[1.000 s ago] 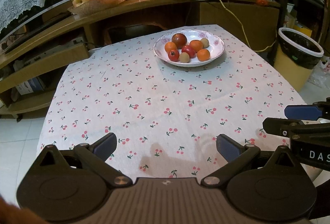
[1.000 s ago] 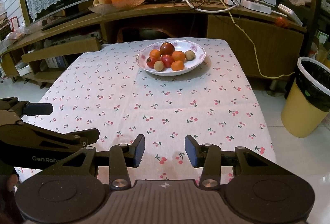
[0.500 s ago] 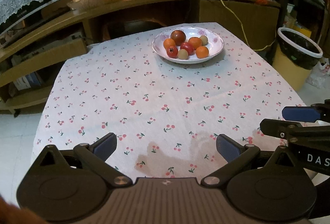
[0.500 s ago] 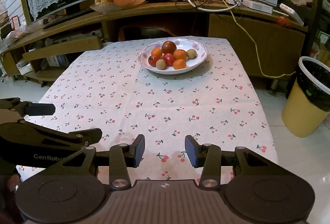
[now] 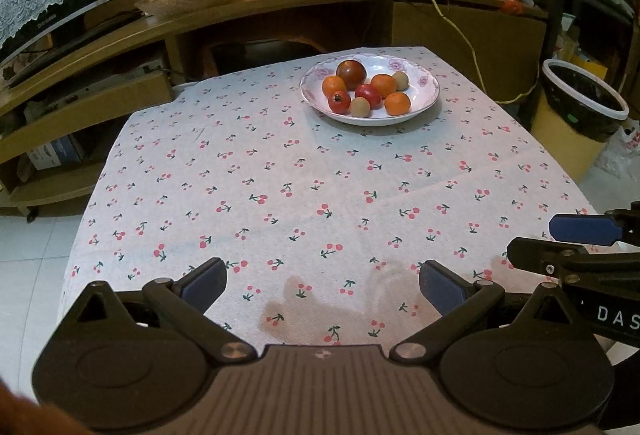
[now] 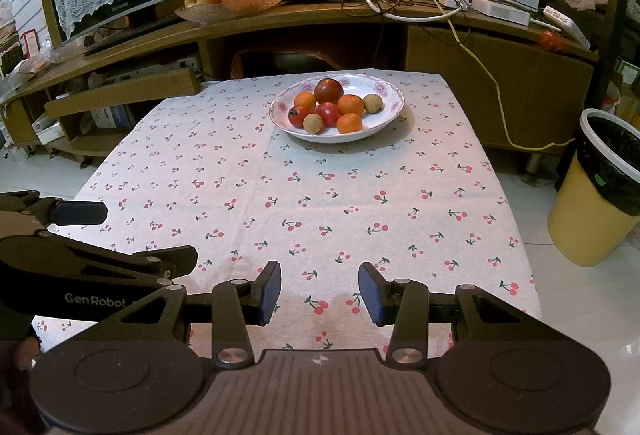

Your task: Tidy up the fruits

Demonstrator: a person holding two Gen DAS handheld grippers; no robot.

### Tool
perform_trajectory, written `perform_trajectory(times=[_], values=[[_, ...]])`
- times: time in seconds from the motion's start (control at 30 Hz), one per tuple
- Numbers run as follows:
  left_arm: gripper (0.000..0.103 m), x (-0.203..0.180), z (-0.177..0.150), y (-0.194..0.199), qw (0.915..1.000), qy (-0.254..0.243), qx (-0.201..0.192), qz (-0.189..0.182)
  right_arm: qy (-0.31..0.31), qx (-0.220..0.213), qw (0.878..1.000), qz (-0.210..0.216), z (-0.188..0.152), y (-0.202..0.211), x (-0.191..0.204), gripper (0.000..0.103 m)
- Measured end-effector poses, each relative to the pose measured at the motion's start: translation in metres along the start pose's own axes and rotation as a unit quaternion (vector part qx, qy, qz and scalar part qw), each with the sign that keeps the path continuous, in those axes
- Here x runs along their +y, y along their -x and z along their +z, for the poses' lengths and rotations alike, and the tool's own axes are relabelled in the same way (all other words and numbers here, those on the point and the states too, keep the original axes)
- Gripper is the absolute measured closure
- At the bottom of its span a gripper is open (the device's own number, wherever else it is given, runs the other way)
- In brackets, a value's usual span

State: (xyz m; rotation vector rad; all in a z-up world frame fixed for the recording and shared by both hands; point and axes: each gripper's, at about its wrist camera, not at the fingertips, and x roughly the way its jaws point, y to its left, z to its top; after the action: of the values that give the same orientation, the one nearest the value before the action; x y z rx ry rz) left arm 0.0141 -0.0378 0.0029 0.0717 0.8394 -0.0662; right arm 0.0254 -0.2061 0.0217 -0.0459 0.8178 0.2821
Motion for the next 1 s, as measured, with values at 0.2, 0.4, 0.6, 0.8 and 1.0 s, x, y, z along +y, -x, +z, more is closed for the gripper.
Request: perform_trajectory(times=[0.2,0.4,0.6,0.8,1.0], values=[[0.0,-0.0001,-0.0001,0.0001,1.0,0.0,0.0,0.001,0.0,0.0,1.0,0.0,0.0002,0.0,0.0001,0.059],[0.0,-0.0005,0.0,-0.0001,1.0,-0.002,0.002,0.005,0.0,0.0,1.0,0.0,-0.0002,-0.0006,0.0004,0.059],[0.0,0.0024,-0.0008,-0.0026,0.9999,0.01,0.01,0.006,0.0,0.0,1.0,0.001,-0.001,-0.001,0.0006,0.059],[0.0,0.0032,-0.0012,-0.0012,0.9998,0.01,0.001,0.017,0.0,0.0,1.0,0.001,-0.0009,-0.0009,0.0006,0.059],[0.0,0.004,-0.0008,-0.0015,0.9997,0.01,-0.001,0.021,0.0,0.001,1.0,0.0,-0.0009,-0.0011,0.0009,0.059]])
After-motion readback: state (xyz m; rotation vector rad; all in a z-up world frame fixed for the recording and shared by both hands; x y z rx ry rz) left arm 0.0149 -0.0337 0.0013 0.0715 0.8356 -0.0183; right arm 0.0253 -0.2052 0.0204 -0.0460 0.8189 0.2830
